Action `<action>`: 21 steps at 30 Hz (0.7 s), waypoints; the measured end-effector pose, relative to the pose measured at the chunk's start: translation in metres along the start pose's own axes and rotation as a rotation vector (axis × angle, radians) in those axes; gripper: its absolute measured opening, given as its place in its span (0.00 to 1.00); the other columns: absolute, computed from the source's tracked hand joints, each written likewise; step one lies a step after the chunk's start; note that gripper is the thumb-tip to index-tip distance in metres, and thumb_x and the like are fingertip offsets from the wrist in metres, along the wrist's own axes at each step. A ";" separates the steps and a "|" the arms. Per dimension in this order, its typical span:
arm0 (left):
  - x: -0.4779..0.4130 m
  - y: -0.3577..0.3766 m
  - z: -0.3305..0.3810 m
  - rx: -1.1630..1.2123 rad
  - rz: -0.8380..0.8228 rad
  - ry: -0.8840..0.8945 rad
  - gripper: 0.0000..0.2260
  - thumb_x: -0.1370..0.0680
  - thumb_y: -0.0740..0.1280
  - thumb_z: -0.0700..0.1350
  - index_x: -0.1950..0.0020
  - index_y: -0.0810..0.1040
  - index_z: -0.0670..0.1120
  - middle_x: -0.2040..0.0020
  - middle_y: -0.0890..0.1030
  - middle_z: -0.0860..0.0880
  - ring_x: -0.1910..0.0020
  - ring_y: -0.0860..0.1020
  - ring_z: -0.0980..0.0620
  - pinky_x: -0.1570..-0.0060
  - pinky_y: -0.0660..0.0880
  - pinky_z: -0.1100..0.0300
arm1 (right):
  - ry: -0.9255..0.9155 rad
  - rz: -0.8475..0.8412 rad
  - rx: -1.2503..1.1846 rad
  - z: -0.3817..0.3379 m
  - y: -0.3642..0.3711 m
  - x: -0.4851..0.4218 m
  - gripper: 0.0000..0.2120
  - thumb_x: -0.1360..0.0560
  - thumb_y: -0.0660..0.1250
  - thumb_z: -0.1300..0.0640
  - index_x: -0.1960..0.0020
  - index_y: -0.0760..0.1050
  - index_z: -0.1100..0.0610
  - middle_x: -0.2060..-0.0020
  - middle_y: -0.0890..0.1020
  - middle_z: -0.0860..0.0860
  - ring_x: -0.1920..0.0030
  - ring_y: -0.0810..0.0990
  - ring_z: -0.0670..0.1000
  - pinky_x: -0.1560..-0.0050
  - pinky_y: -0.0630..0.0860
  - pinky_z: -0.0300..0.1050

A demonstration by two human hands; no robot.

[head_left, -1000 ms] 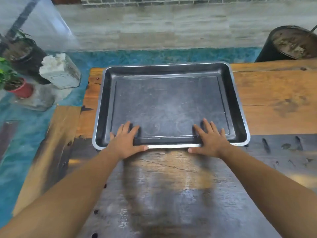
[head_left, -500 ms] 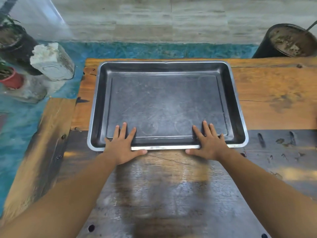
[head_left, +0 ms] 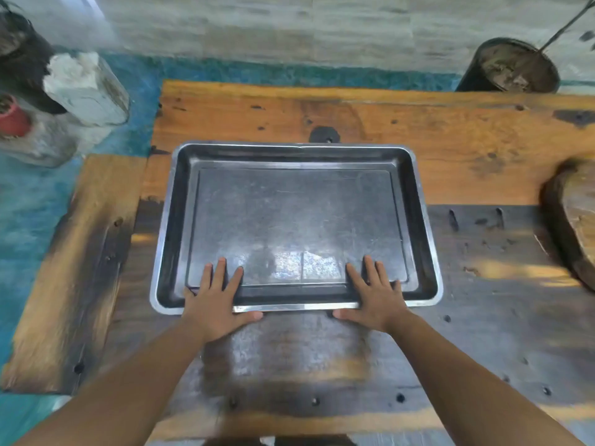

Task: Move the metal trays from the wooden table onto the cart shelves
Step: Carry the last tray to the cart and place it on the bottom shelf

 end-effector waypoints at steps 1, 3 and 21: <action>0.009 0.008 0.000 -0.001 -0.003 0.003 0.54 0.43 0.42 0.86 0.23 0.33 0.61 0.23 0.28 0.49 0.23 0.33 0.43 0.30 0.51 0.28 | 0.003 -0.008 -0.005 -0.001 0.008 0.009 0.58 0.45 0.48 0.13 0.24 0.32 0.38 0.23 0.31 0.52 0.23 0.31 0.57 0.27 0.45 0.71; 0.026 0.020 -0.001 -0.016 0.006 0.006 0.54 0.42 0.42 0.85 0.23 0.33 0.60 0.23 0.28 0.49 0.23 0.33 0.43 0.30 0.51 0.28 | 0.005 -0.009 -0.012 -0.004 0.023 0.024 0.58 0.45 0.48 0.13 0.25 0.31 0.37 0.24 0.30 0.51 0.23 0.31 0.57 0.27 0.45 0.72; 0.090 0.068 -0.014 0.010 -0.030 0.030 0.53 0.41 0.42 0.84 0.22 0.36 0.60 0.21 0.32 0.48 0.22 0.35 0.42 0.30 0.46 0.27 | -0.025 0.004 -0.189 -0.018 0.064 0.093 0.52 0.38 0.54 0.18 0.21 0.44 0.41 0.21 0.37 0.48 0.21 0.39 0.55 0.27 0.49 0.67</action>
Point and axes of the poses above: each hand's wrist, its own x-axis away from the middle knuckle, its own y-axis out of the palm, z = x × y, the point moved 6 cm from there along -x, towards the middle knuckle
